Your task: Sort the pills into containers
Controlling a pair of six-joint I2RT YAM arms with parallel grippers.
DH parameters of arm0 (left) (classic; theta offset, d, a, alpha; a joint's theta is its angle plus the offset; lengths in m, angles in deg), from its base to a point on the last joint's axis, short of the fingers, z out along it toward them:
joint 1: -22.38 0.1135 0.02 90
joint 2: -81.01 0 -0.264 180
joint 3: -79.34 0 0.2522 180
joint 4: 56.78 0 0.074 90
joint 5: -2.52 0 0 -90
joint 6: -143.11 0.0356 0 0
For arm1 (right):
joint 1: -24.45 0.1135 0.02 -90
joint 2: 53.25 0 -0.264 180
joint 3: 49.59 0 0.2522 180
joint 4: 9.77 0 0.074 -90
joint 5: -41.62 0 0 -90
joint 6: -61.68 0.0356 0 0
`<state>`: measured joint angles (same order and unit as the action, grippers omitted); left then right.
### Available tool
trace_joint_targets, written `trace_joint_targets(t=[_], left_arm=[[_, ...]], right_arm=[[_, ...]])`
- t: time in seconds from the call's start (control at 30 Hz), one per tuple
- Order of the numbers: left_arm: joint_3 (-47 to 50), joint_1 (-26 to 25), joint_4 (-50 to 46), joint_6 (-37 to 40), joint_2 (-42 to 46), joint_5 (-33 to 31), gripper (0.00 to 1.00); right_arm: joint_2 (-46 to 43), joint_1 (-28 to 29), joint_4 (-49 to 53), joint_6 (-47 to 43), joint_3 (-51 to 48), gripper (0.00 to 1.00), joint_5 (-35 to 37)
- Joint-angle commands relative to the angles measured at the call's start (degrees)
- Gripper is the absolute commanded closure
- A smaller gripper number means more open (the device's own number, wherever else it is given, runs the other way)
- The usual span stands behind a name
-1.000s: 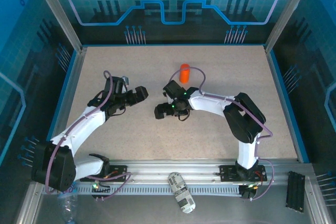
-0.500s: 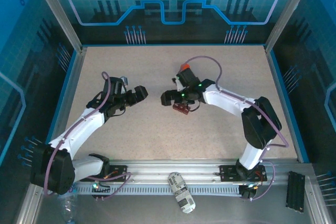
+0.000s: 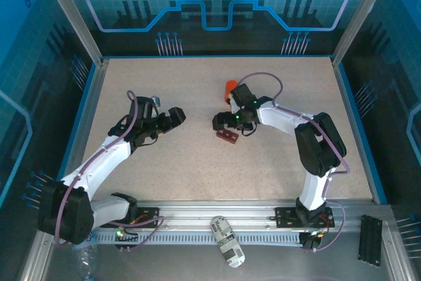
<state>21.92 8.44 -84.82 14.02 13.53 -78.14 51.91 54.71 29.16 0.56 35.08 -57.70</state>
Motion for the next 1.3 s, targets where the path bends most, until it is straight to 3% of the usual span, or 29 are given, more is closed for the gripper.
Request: trace_joint_targets(t=[0.0, 0.37, 0.7, 1.1, 1.27], left_arm=[[0.1, -0.1, 0.8, -1.0, 1.3, 1.4, 0.01], [0.7, -0.2, 1.7, -1.4, 0.9, 1.8, 0.01], [1.4, -0.2, 2.3, -1.5, 0.6, 2.0, 0.01], [1.2, -0.2, 2.4, -1.5, 0.1, 2.4, 0.01], [1.0, -0.2, 1.7, -0.9, 0.2, 2.0, 0.01]], right_arm=[[0.1, 0.2, -0.8, 0.3, -1.3, 0.0, -1.9], [-1.7, 2.9, -2.8, 2.0, -5.4, 0.0, -3.6], [-4.1, 8.8, -5.3, 5.7, -8.3, 0.01, -4.1], [1.2, 13.5, -6.5, 8.1, -2.8, 0.0, -7.0], [-0.9, 13.6, -5.3, 5.9, -1.3, 0.0, -7.3]])
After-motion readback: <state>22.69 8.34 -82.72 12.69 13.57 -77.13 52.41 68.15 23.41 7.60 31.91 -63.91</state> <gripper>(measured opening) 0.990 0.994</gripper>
